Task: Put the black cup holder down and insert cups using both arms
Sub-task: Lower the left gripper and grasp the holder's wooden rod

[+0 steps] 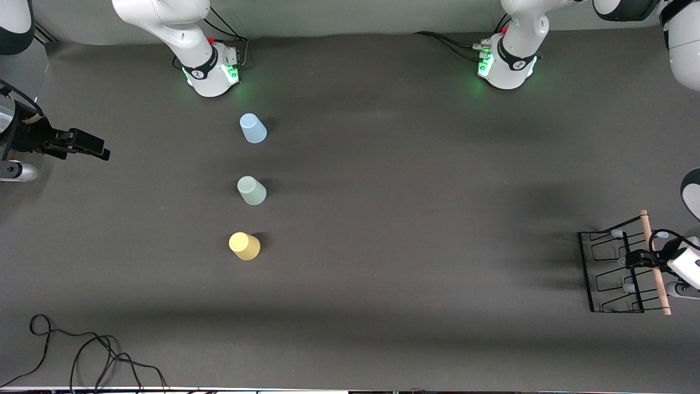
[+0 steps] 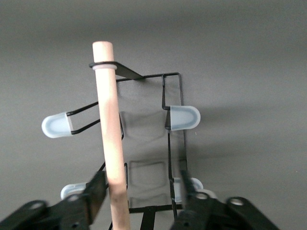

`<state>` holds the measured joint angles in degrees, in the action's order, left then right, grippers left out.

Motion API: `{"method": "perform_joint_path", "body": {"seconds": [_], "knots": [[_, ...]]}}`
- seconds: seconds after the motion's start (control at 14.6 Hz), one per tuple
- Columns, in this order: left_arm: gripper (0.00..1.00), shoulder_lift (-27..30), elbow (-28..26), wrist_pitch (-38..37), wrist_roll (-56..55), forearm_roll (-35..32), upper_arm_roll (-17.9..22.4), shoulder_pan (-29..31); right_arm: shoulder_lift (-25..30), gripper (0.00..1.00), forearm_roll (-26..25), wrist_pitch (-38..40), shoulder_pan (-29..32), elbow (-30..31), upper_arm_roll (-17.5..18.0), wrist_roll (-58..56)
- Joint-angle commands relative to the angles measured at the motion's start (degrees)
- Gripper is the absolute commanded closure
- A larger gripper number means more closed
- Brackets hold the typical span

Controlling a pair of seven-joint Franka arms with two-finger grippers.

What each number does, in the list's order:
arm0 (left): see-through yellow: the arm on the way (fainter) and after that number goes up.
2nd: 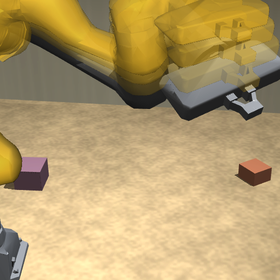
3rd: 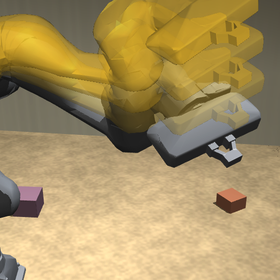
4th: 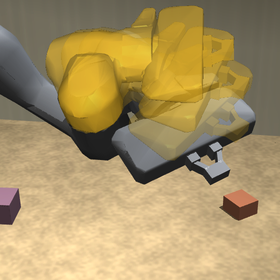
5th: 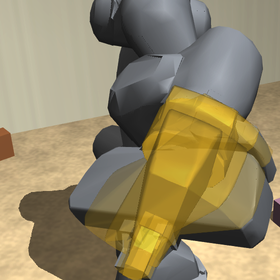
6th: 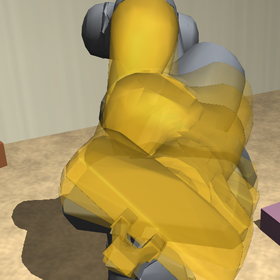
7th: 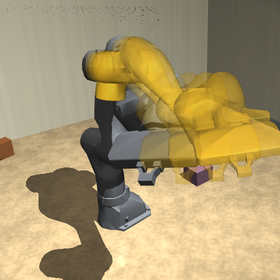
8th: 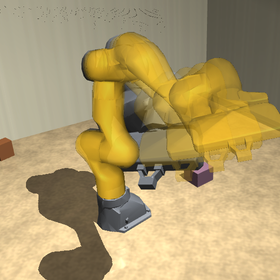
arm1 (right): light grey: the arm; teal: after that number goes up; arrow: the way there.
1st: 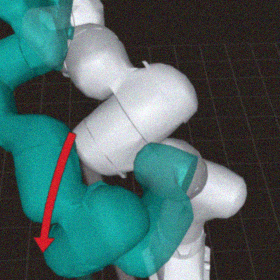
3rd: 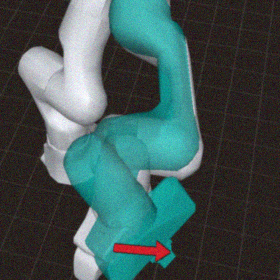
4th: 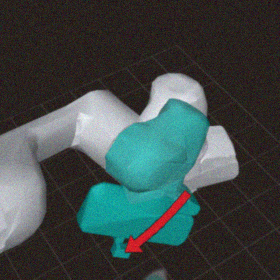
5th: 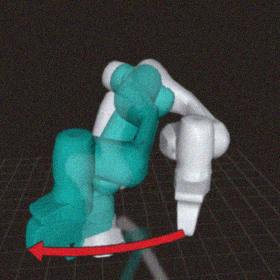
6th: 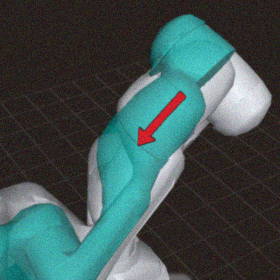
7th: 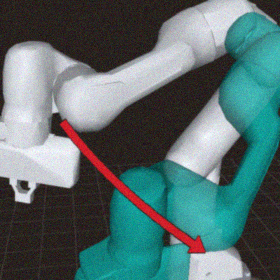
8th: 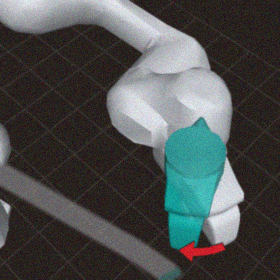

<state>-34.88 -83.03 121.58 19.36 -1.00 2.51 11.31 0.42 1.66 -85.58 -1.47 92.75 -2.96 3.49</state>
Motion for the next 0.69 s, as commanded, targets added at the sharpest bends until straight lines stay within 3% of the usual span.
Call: {"method": "perform_joint_path", "body": {"seconds": [0.0,0.34,0.62], "knots": [[1.0,0.07,1.29,-0.81,1.38,0.38,-0.31,0.37,0.28,0.0,0.8,-0.02,-0.55,-0.11,-0.29,1.08],[1.0,0.42,0.5,-0.9,2.7,0.38,-0.23,0.2,0.28,0.0,0.81,0.06,-0.46,-0.11,-0.38,0.82],[1.0,3.23,1.11,-3.09,-6.41,0.38,-0.58,-3.92,0.28,0.0,0.72,0.06,-0.46,-0.11,-0.38,0.64]]}}
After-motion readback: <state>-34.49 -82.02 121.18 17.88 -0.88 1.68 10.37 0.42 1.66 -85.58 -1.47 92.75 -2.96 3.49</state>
